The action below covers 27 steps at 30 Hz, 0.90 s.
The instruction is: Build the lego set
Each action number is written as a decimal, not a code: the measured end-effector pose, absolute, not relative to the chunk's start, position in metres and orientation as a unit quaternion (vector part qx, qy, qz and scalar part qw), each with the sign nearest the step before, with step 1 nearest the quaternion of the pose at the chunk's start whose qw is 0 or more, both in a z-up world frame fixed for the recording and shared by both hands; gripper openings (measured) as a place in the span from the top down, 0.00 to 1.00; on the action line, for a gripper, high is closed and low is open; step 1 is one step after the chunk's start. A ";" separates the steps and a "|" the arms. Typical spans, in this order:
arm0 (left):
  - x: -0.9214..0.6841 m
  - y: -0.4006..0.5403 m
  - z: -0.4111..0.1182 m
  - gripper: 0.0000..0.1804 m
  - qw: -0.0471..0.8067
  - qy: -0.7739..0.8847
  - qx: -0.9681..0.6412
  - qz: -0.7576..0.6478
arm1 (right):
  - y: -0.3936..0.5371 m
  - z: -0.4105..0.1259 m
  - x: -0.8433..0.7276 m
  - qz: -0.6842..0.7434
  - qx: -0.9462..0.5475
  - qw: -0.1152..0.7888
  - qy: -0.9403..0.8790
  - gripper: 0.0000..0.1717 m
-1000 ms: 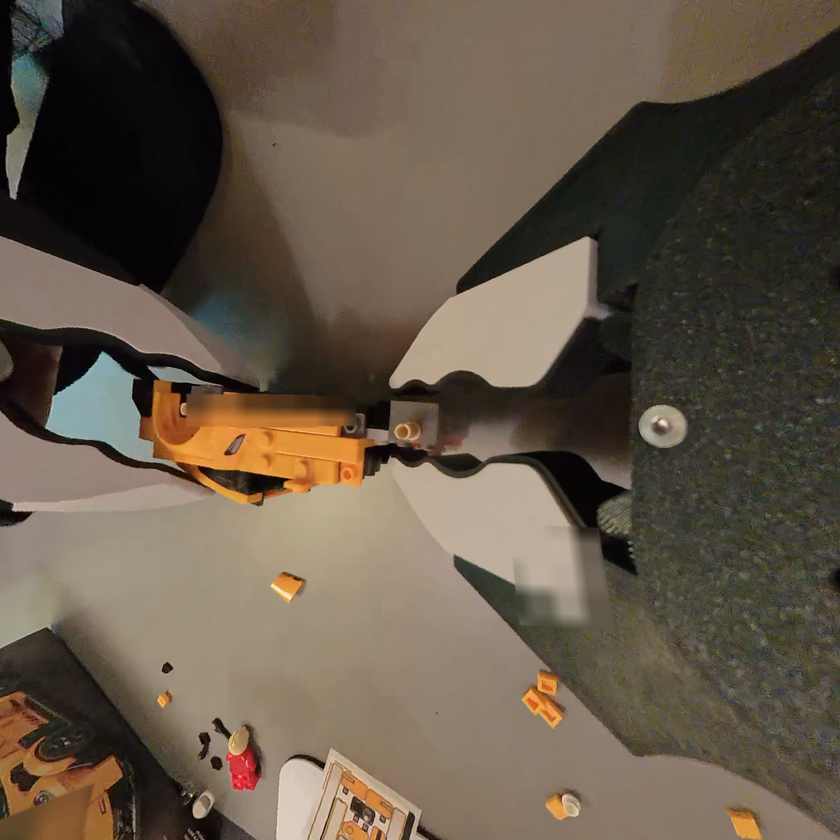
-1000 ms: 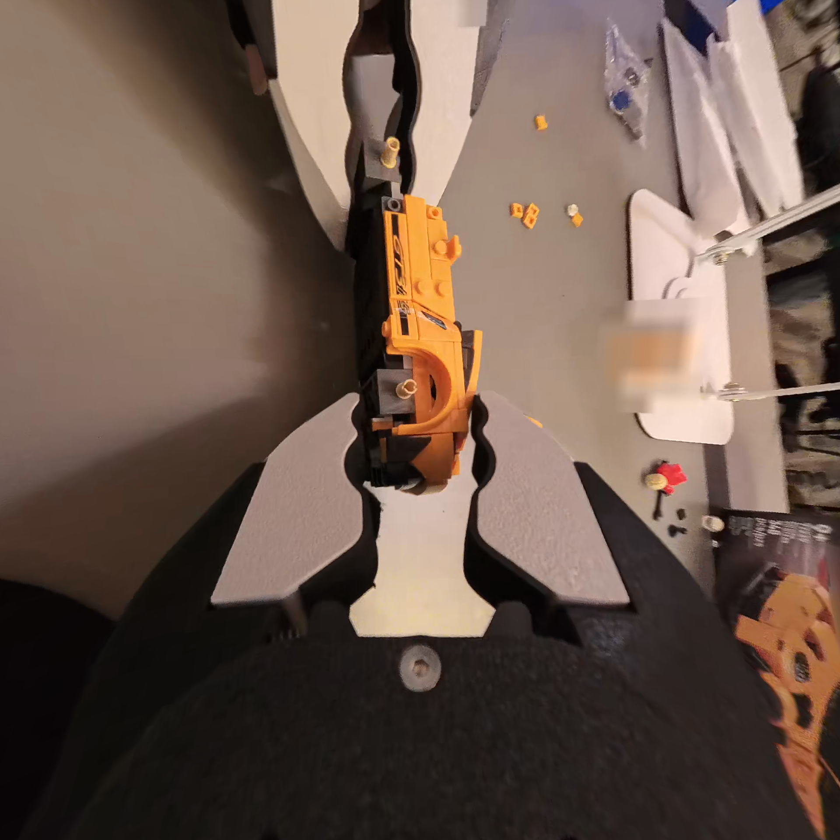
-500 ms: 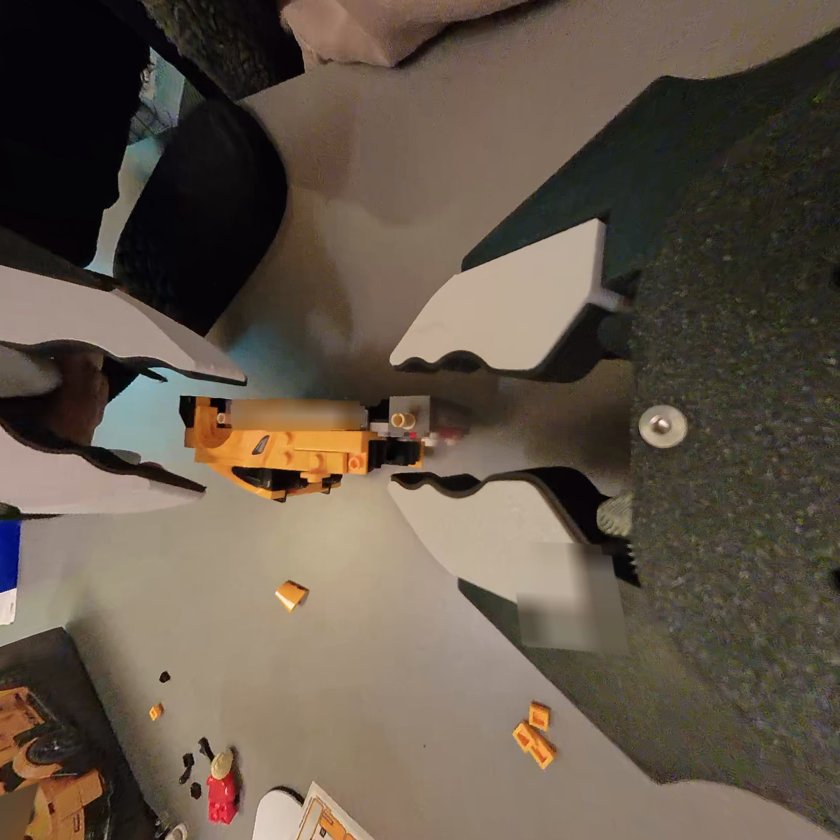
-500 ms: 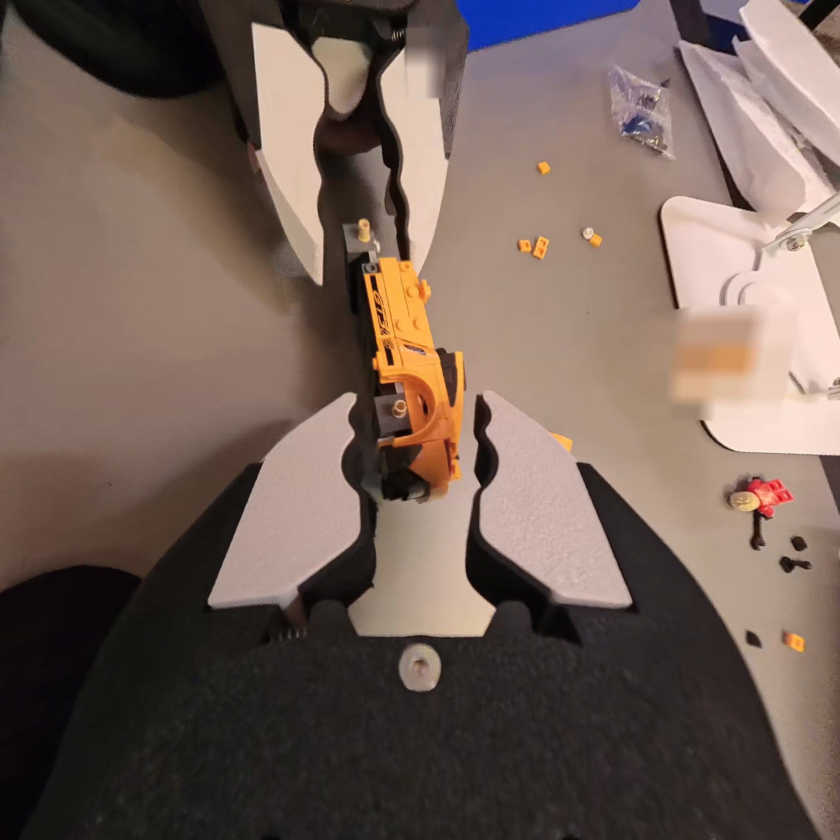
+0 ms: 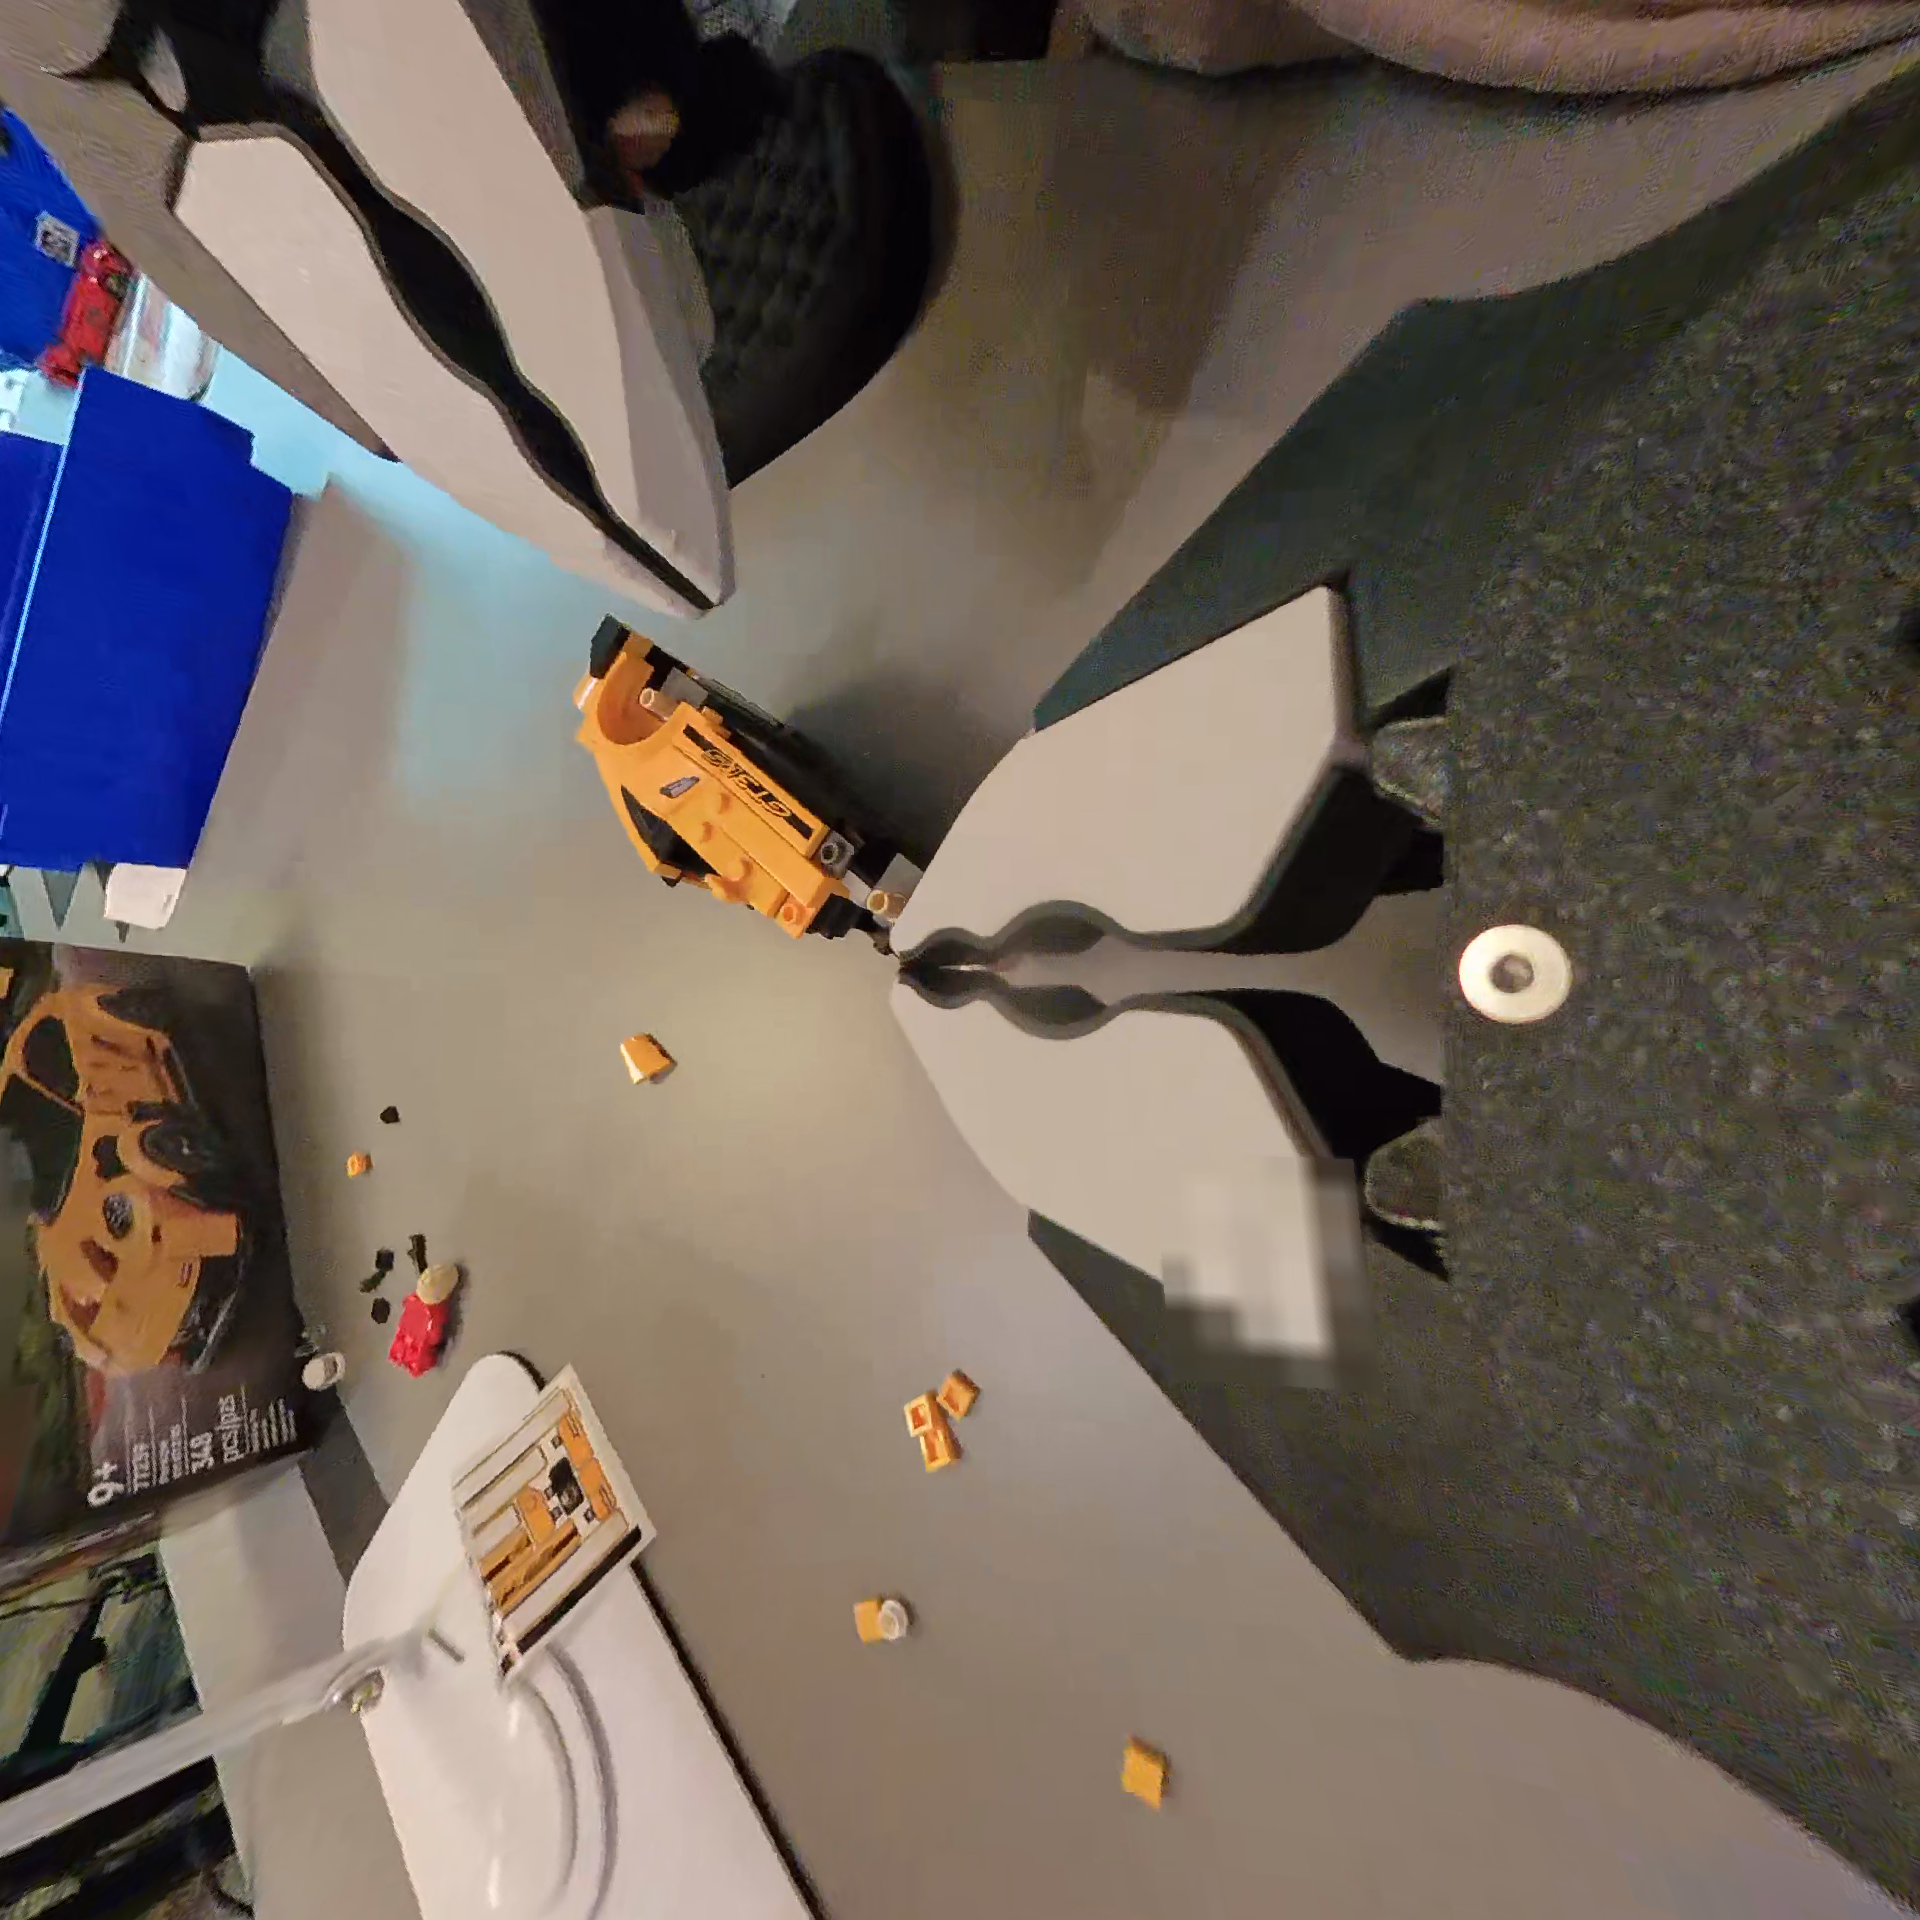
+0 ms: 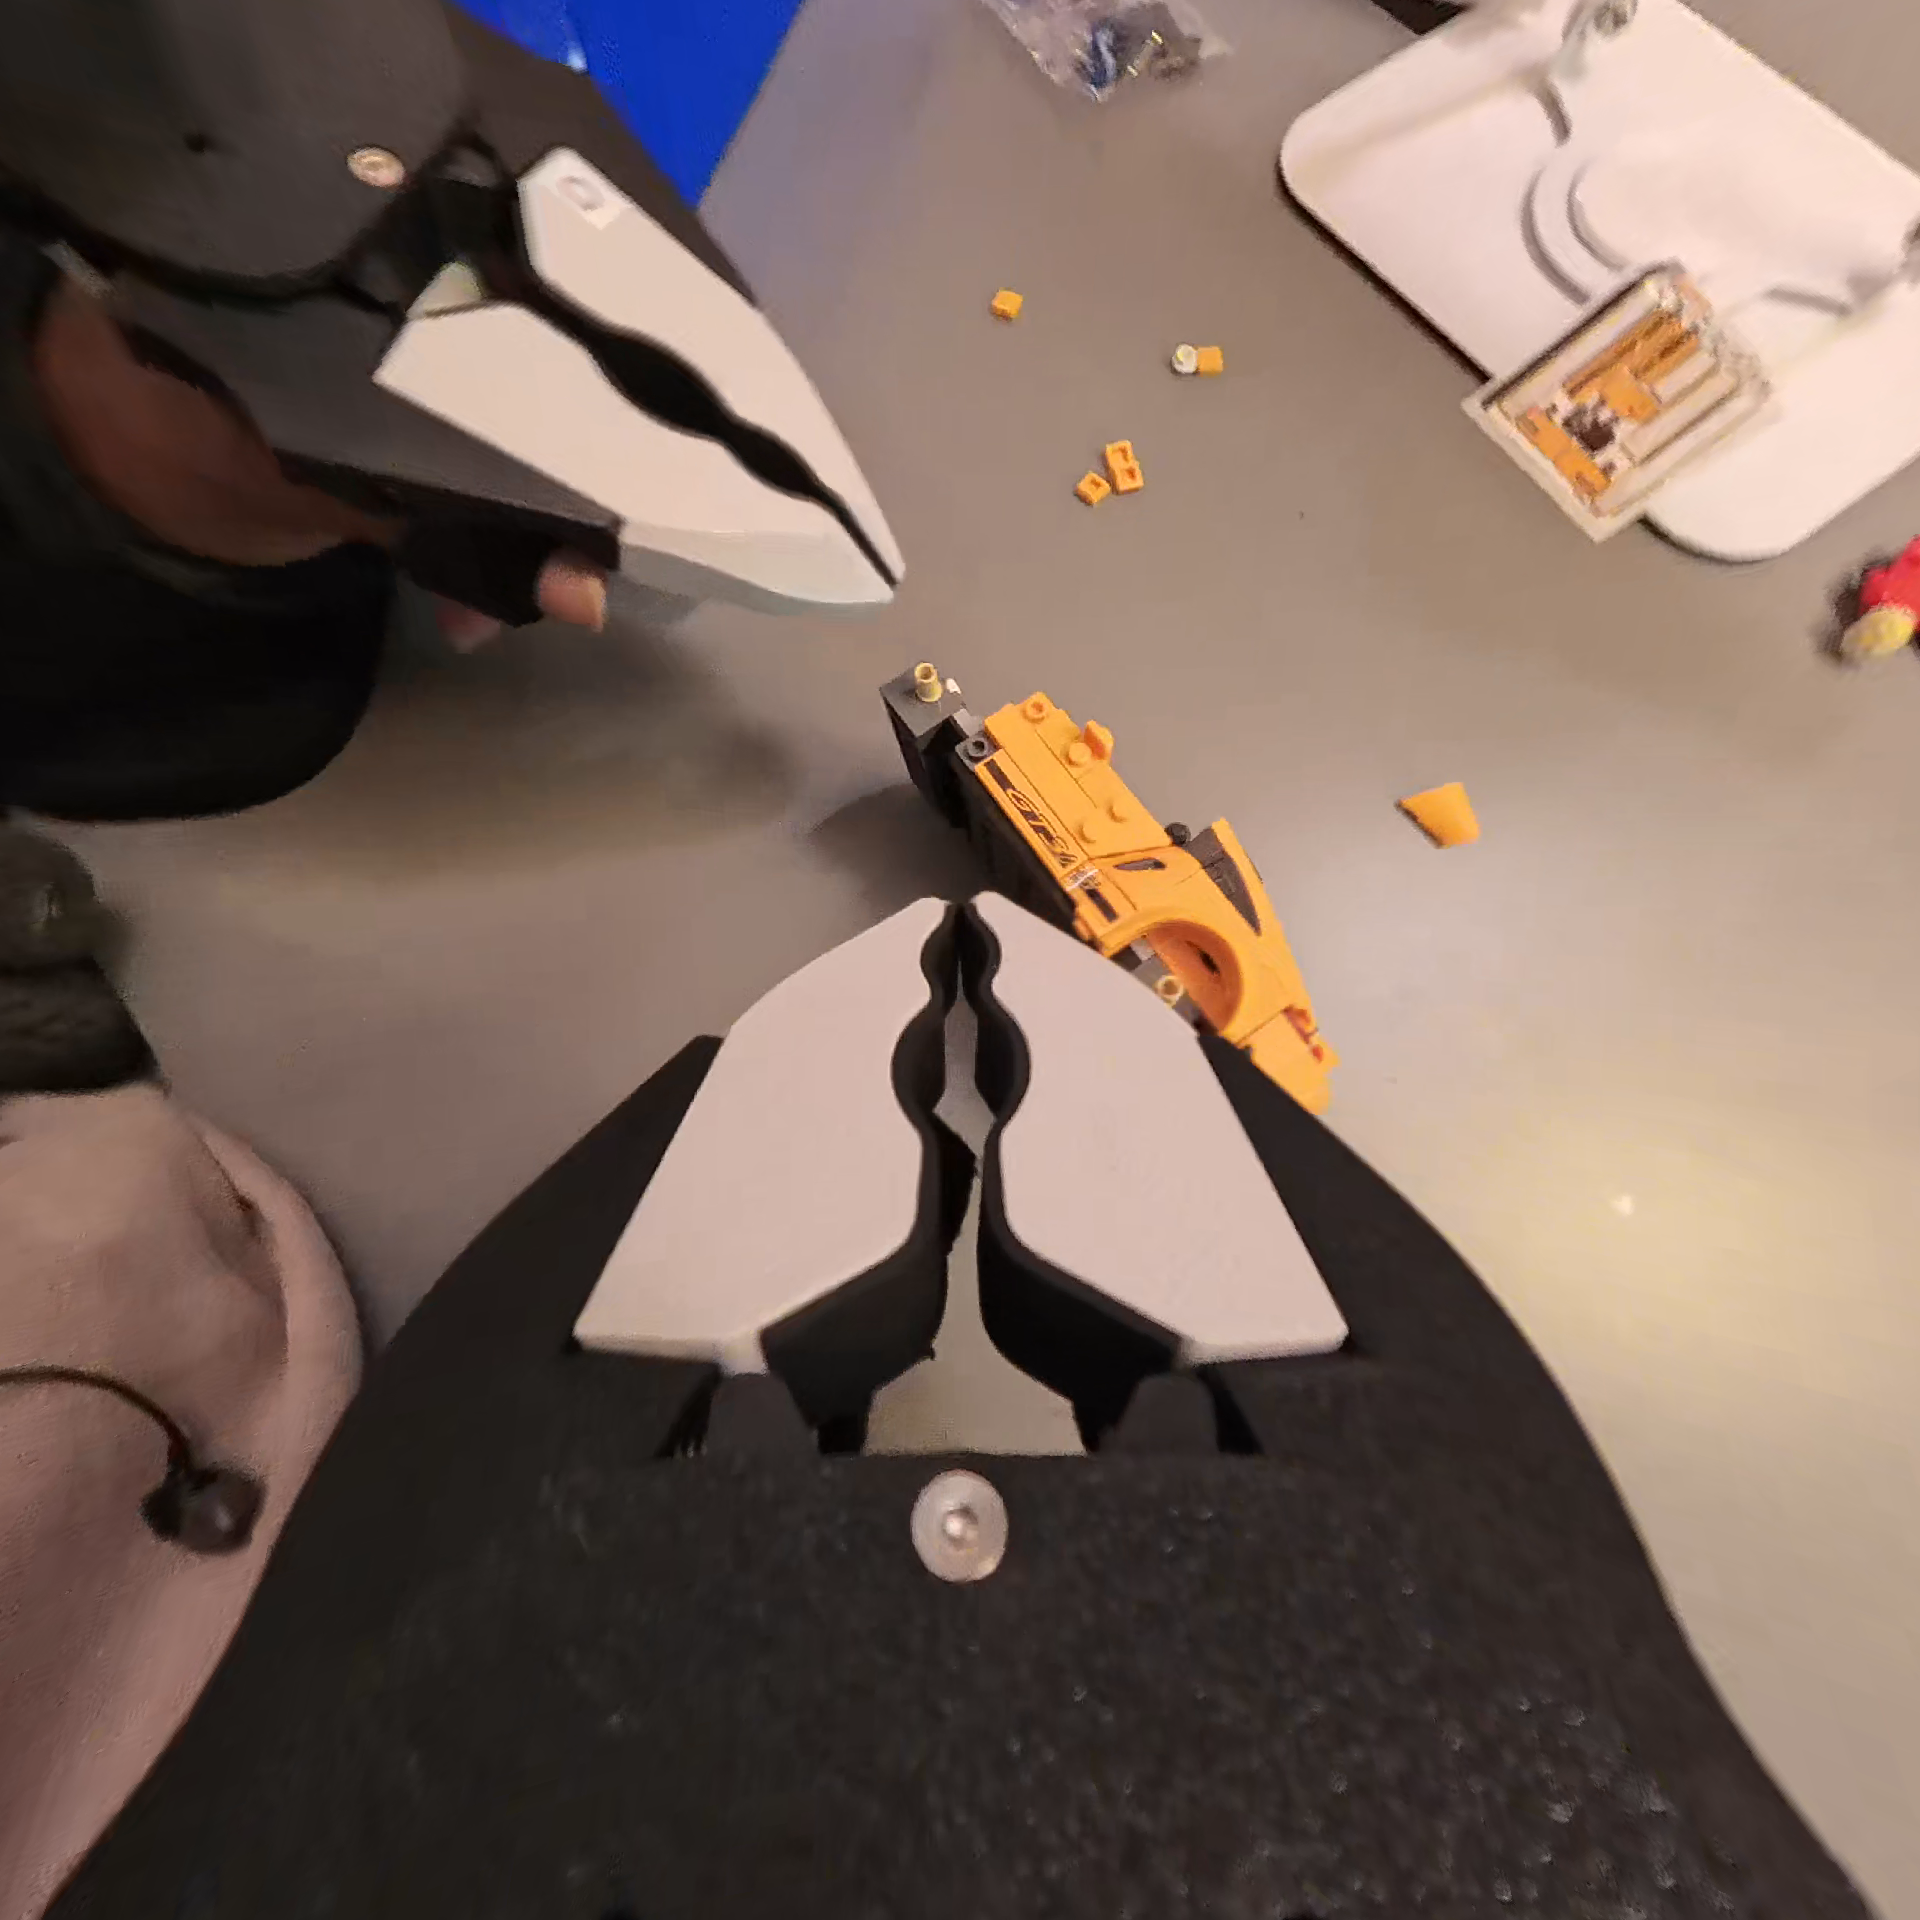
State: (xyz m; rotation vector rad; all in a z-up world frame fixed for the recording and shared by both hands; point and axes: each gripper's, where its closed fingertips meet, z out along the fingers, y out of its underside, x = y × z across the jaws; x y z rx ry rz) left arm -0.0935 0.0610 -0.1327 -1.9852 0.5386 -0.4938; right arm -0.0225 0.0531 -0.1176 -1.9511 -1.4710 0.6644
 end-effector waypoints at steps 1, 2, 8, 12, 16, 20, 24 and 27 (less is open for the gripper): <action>-0.095 0.060 -0.131 1.00 0.494 0.212 -0.818 -0.204 | 0.053 -0.122 -0.024 0.250 -0.752 0.293 -0.535 1.00; -0.095 0.058 -0.130 1.00 0.497 0.205 -0.817 -0.208 | 0.051 -0.126 -0.027 0.245 -0.766 0.284 -0.522 1.00; -0.095 0.045 -0.131 1.00 0.493 0.201 -0.819 -0.214 | 0.044 -0.160 -0.041 0.177 -0.825 0.257 -0.471 1.00; -0.097 0.036 -0.126 1.00 0.499 0.203 -0.816 -0.210 | 0.044 -0.178 -0.042 0.144 -0.845 0.239 -0.456 1.00; -0.102 0.030 -0.123 1.00 0.504 0.203 -0.815 -0.203 | 0.048 -0.188 -0.041 0.115 -0.856 0.228 -0.450 1.00; -0.112 0.027 -0.119 1.00 0.512 0.194 -0.813 -0.199 | 0.054 -0.192 -0.038 0.090 -0.863 0.224 -0.444 1.00; -0.116 0.025 -0.119 1.00 0.511 0.192 -0.814 -0.198 | 0.056 -0.197 -0.037 0.077 -0.867 0.219 -0.441 1.00; -0.115 0.024 -0.120 1.00 0.509 0.193 -0.814 -0.203 | 0.057 -0.201 -0.036 0.071 -0.869 0.215 -0.440 1.00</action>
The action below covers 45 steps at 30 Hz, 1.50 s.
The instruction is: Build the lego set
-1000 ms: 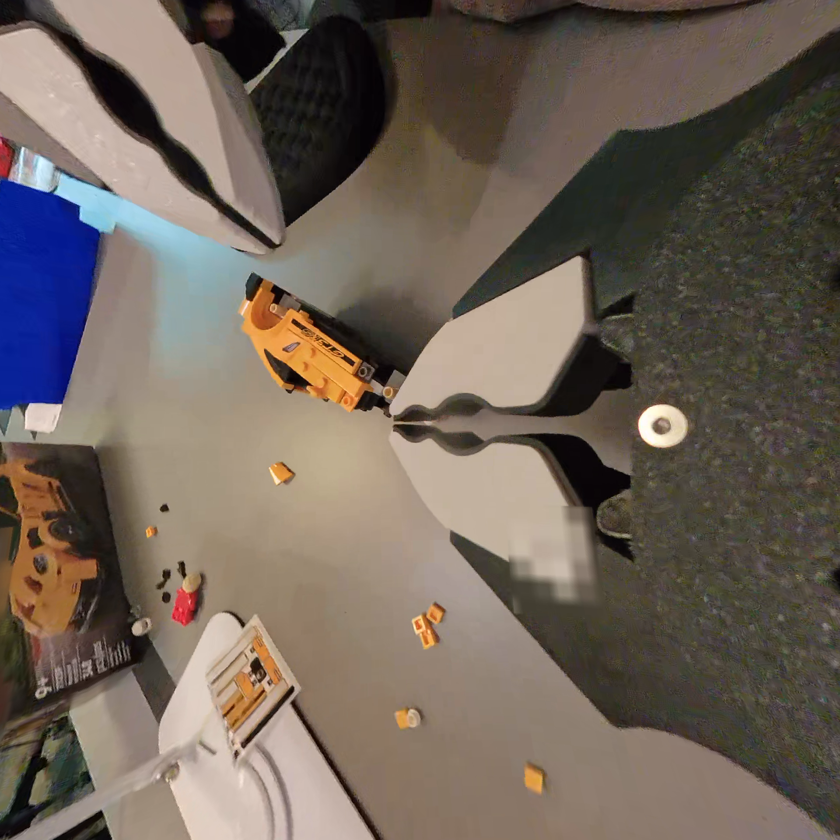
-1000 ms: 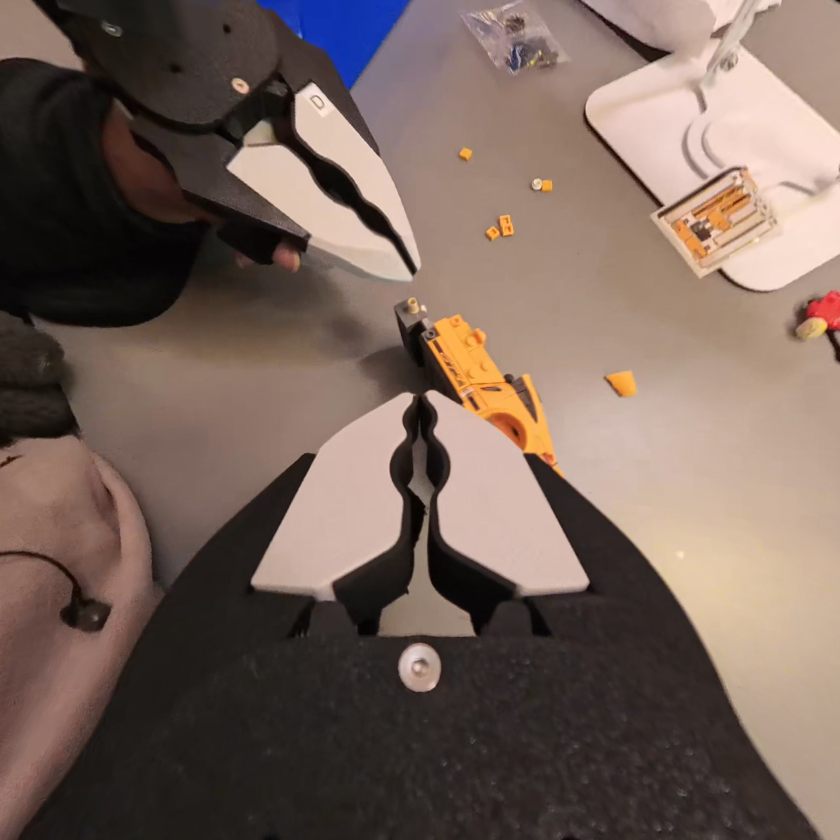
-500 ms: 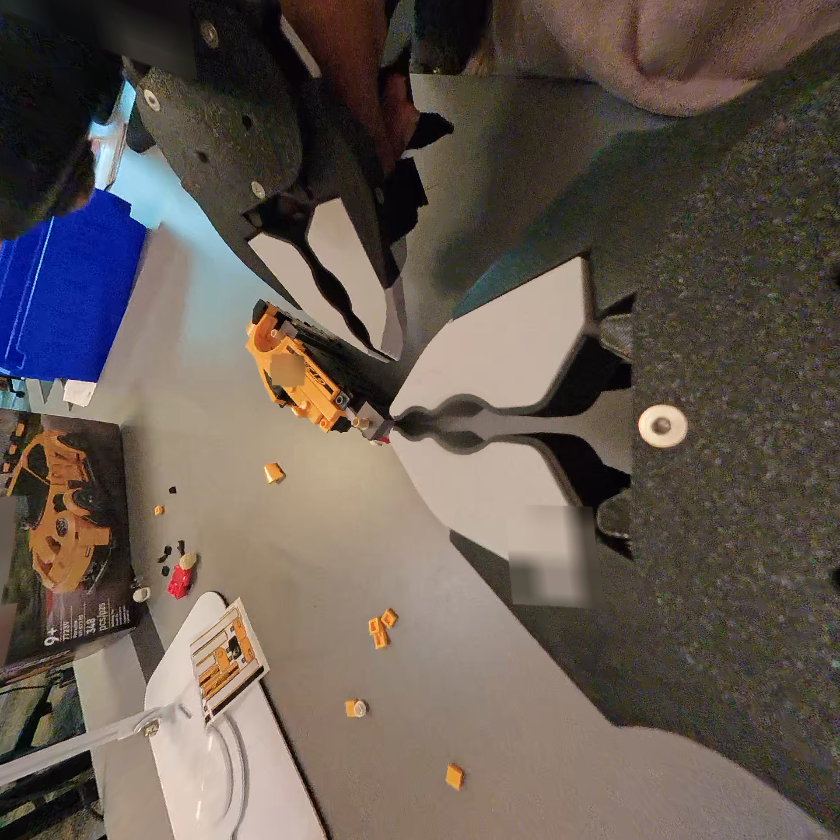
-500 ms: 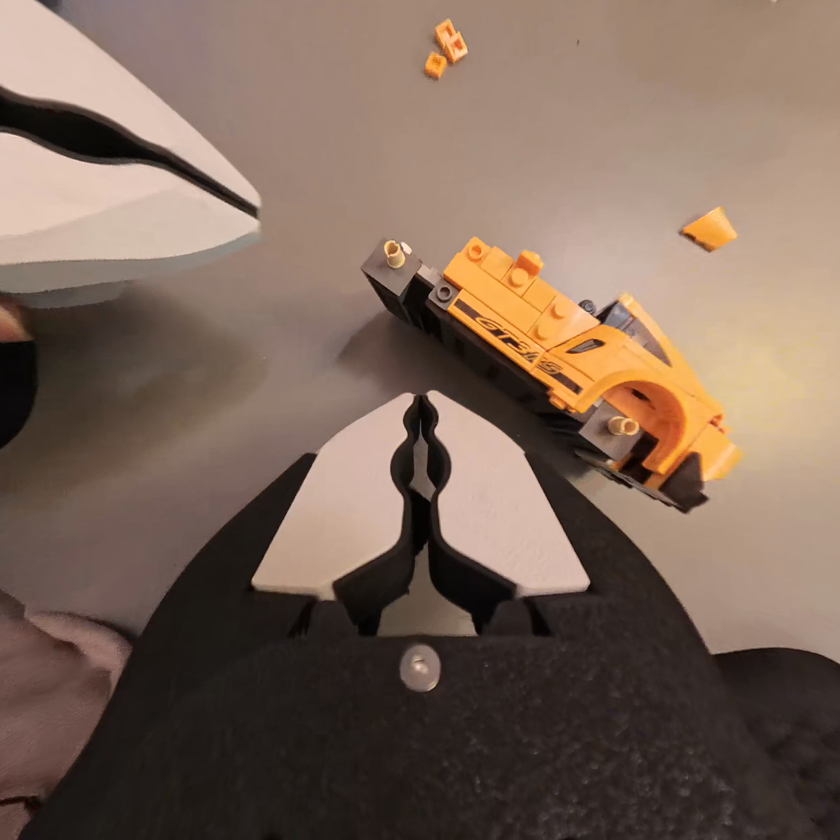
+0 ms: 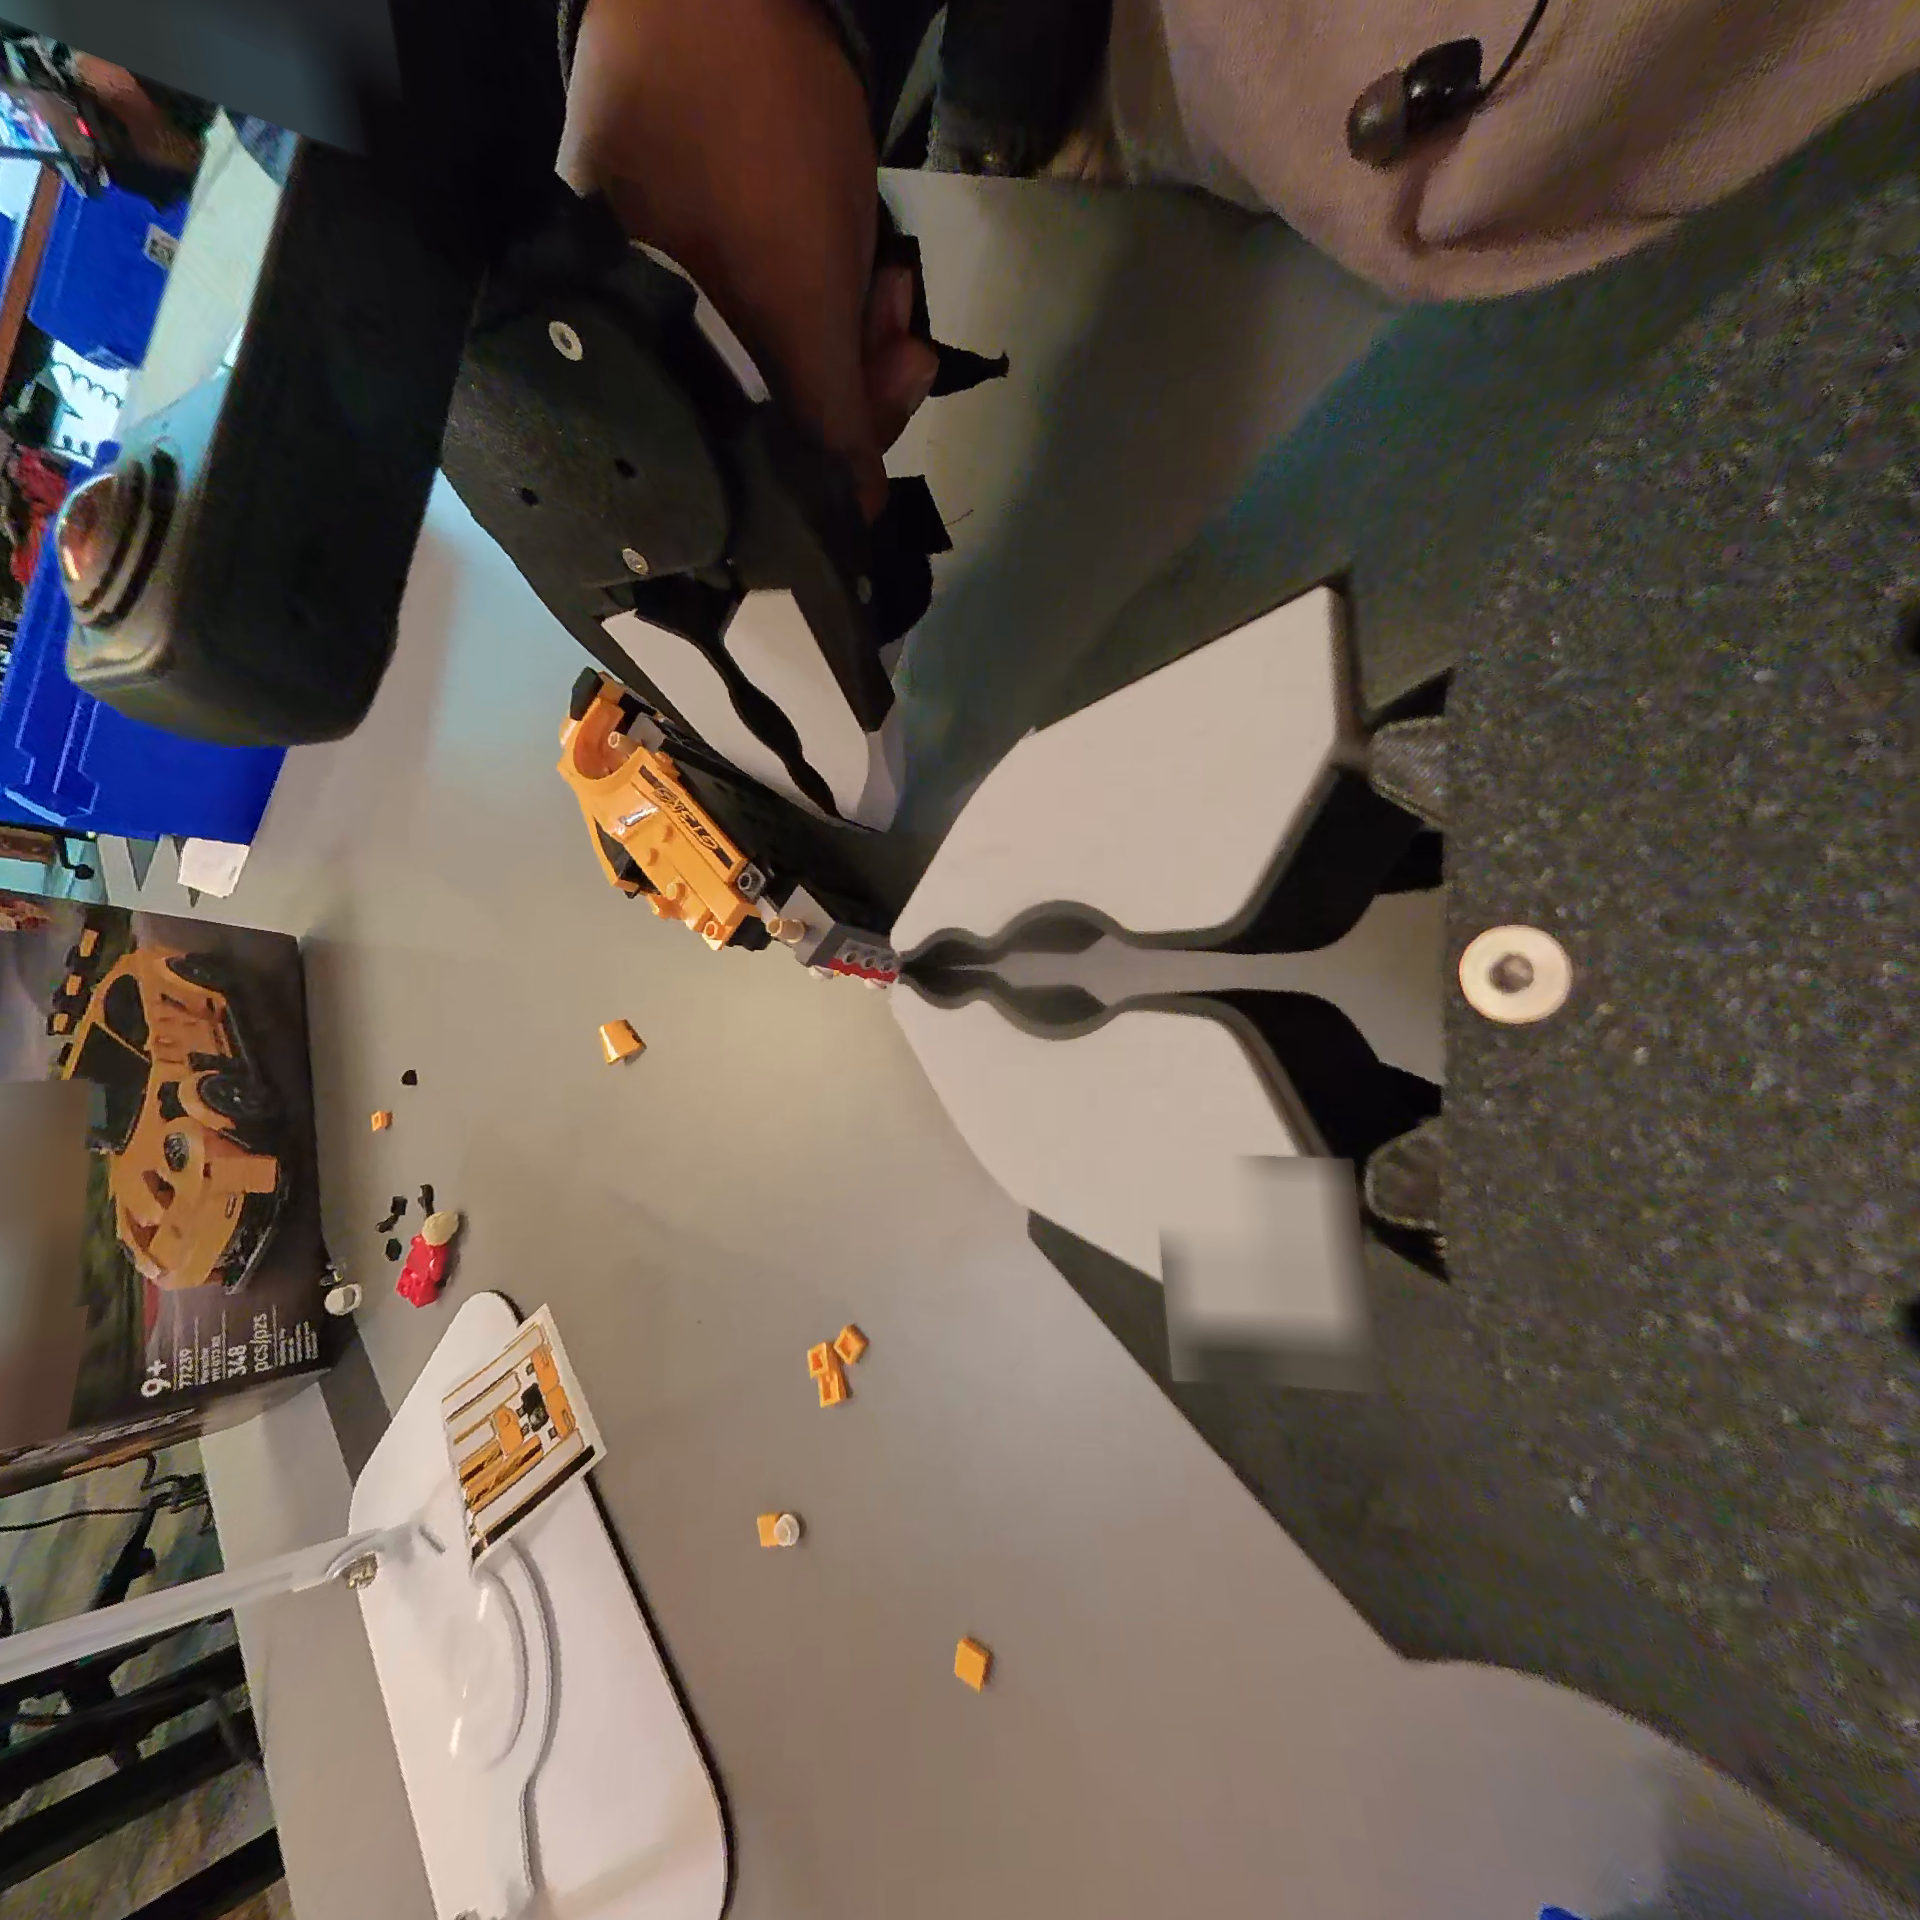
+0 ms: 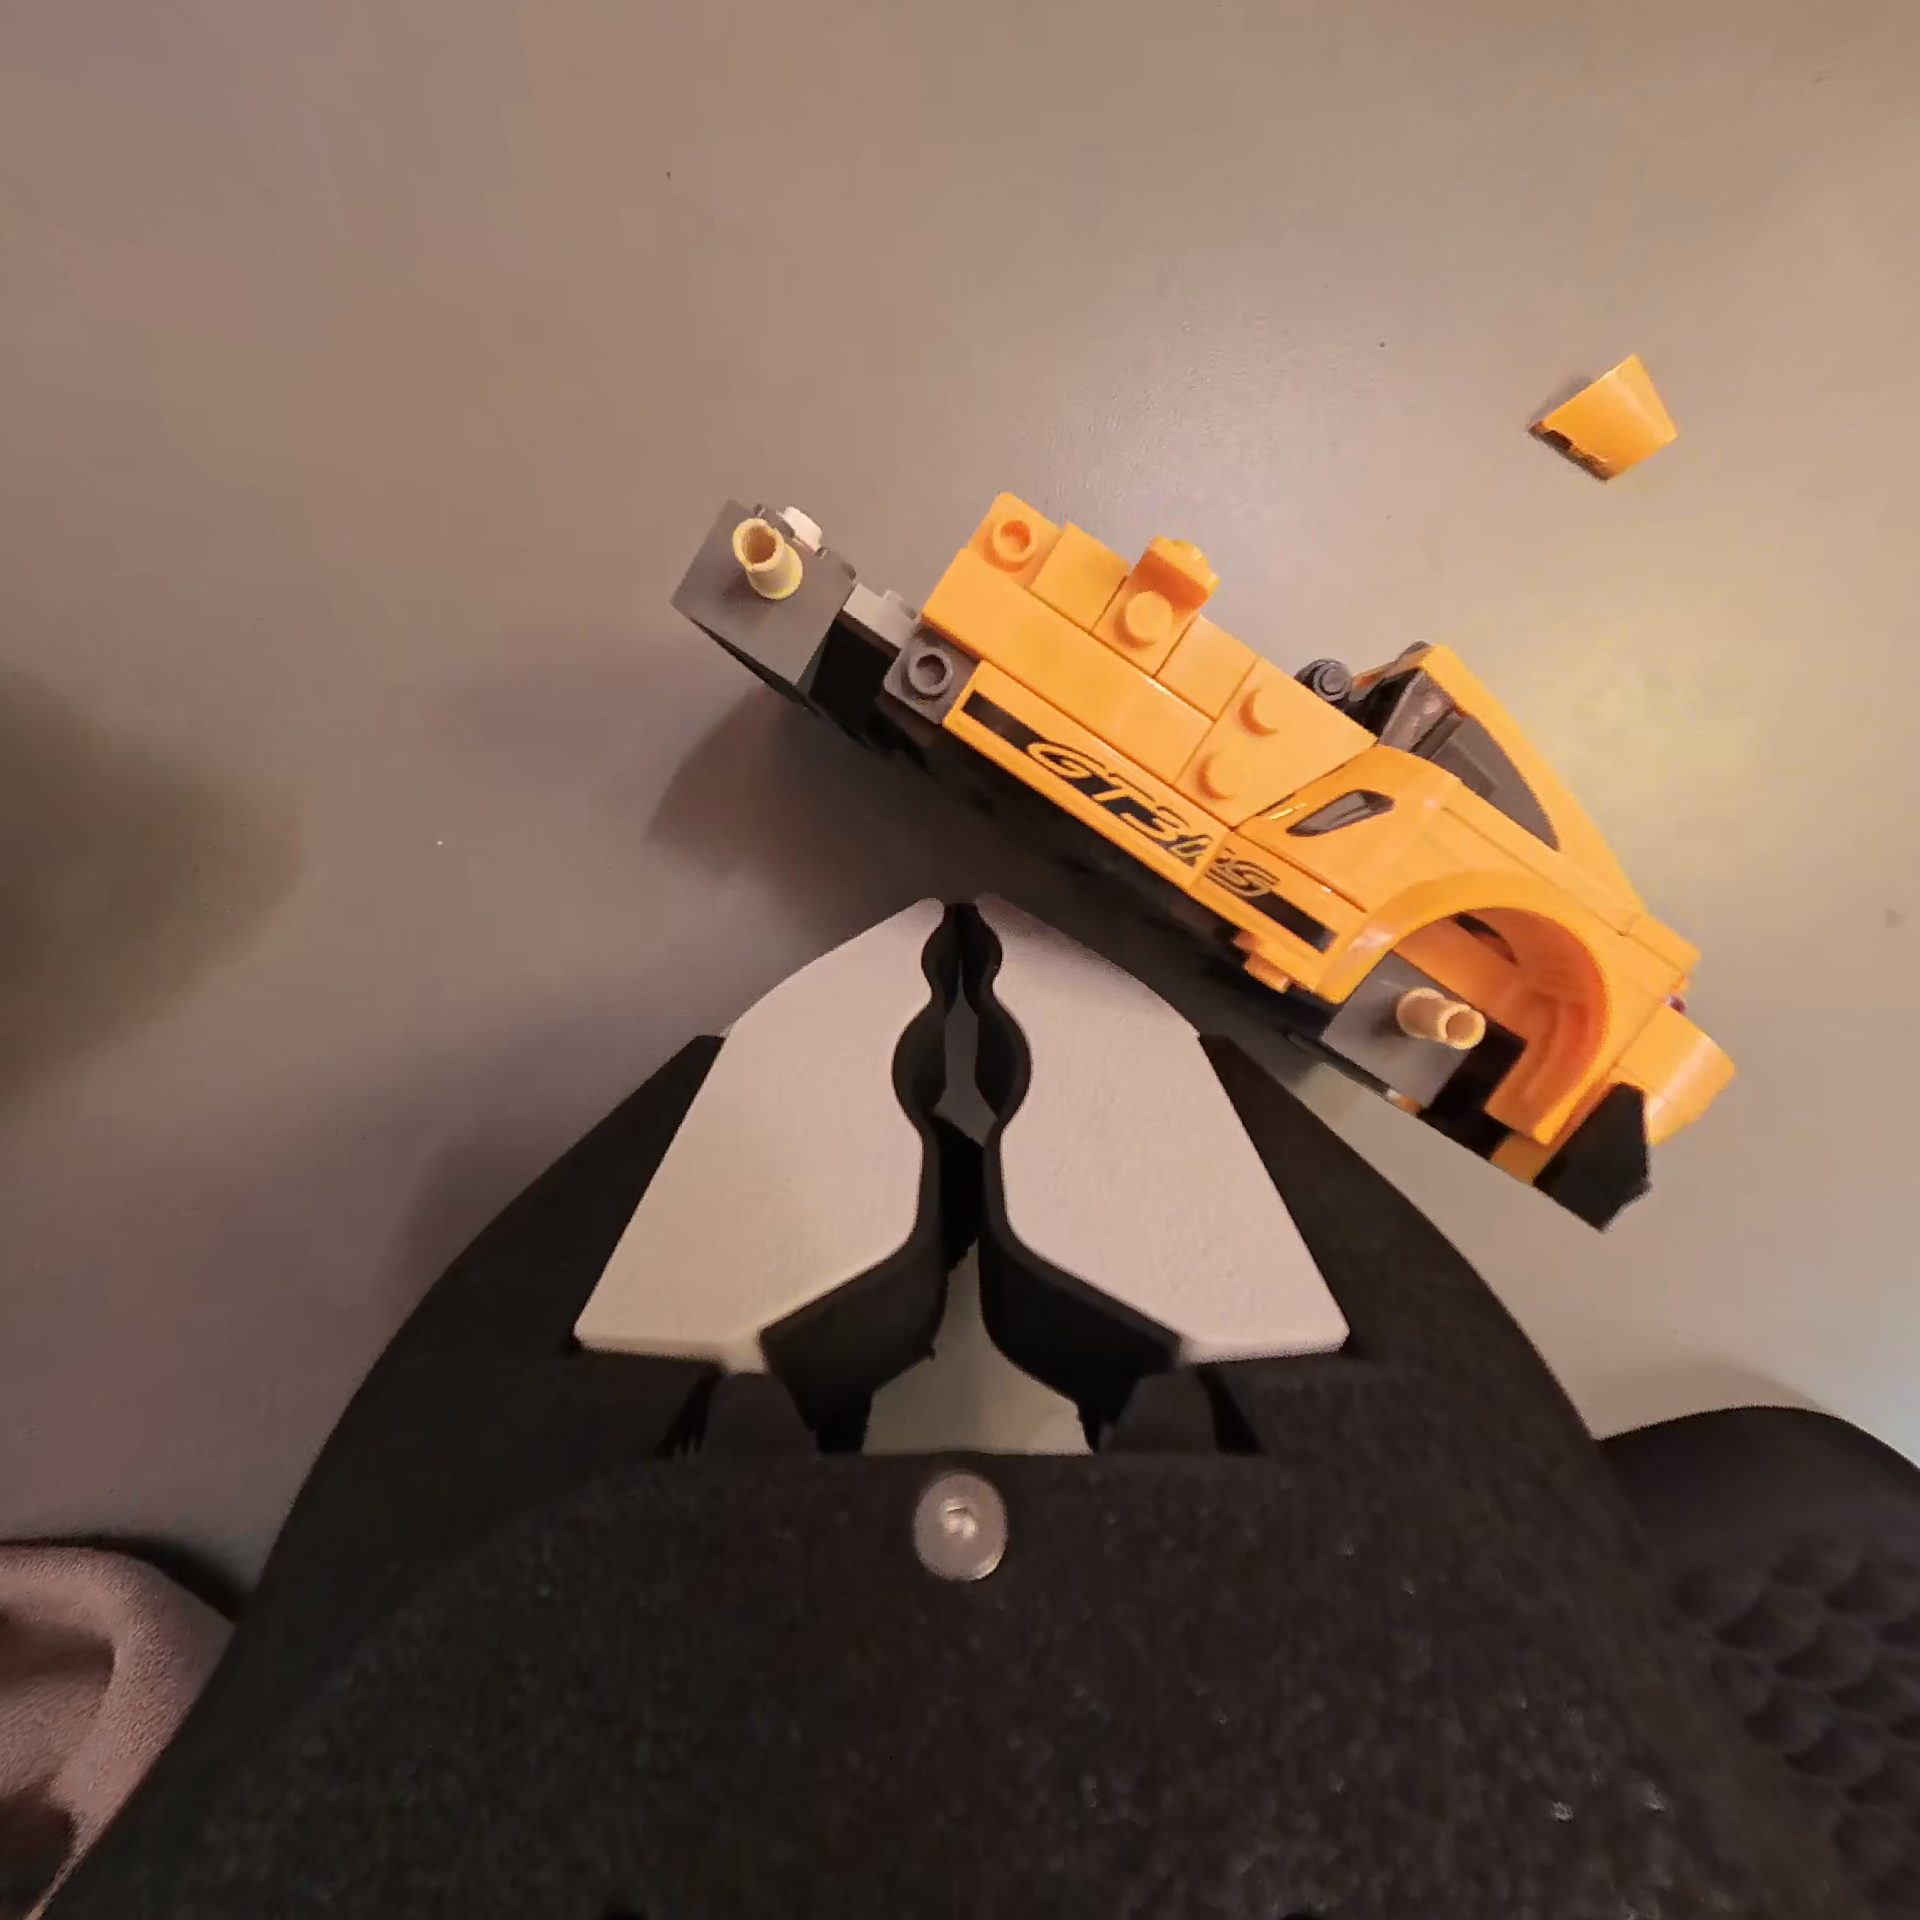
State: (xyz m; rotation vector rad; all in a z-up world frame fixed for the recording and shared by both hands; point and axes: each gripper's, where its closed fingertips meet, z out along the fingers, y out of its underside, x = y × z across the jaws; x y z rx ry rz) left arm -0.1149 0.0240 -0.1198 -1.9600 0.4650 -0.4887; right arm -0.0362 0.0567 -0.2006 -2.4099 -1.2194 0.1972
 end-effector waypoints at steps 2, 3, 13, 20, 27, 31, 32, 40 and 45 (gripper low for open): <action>-0.114 0.024 -0.120 1.00 0.509 0.194 -0.814 -0.203 | 0.058 -0.202 -0.036 0.067 -0.869 0.215 -0.440 1.00; -0.114 0.024 -0.120 1.00 0.508 0.195 -0.814 -0.202 | 0.058 -0.202 -0.036 0.067 -0.869 0.215 -0.440 1.00; -0.113 0.025 -0.126 1.00 0.499 0.195 -0.818 -0.208 | 0.062 -0.203 -0.035 0.065 -0.870 0.219 -0.436 1.00; -0.112 0.025 -0.127 1.00 0.497 0.196 -0.819 -0.209 | 0.063 -0.203 -0.036 0.064 -0.869 0.222 -0.436 1.00; -0.112 0.024 -0.128 1.00 0.496 0.197 -0.819 -0.210 | 0.064 -0.203 -0.037 0.065 -0.869 0.226 -0.436 1.00; -0.111 0.024 -0.127 1.00 0.497 0.196 -0.818 -0.211 | 0.064 -0.203 -0.037 0.065 -0.868 0.229 -0.435 1.00; -0.111 0.024 -0.127 1.00 0.498 0.196 -0.818 -0.211 | 0.064 -0.203 -0.037 0.064 -0.868 0.231 -0.435 1.00; -0.109 0.022 -0.127 1.00 0.498 0.200 -0.817 -0.213 | 0.062 -0.199 -0.038 0.066 -0.865 0.247 -0.431 1.00; -0.110 0.023 -0.128 1.00 0.496 0.199 -0.818 -0.213 | 0.069 -0.150 -0.045 0.083 -0.846 0.304 -0.431 1.00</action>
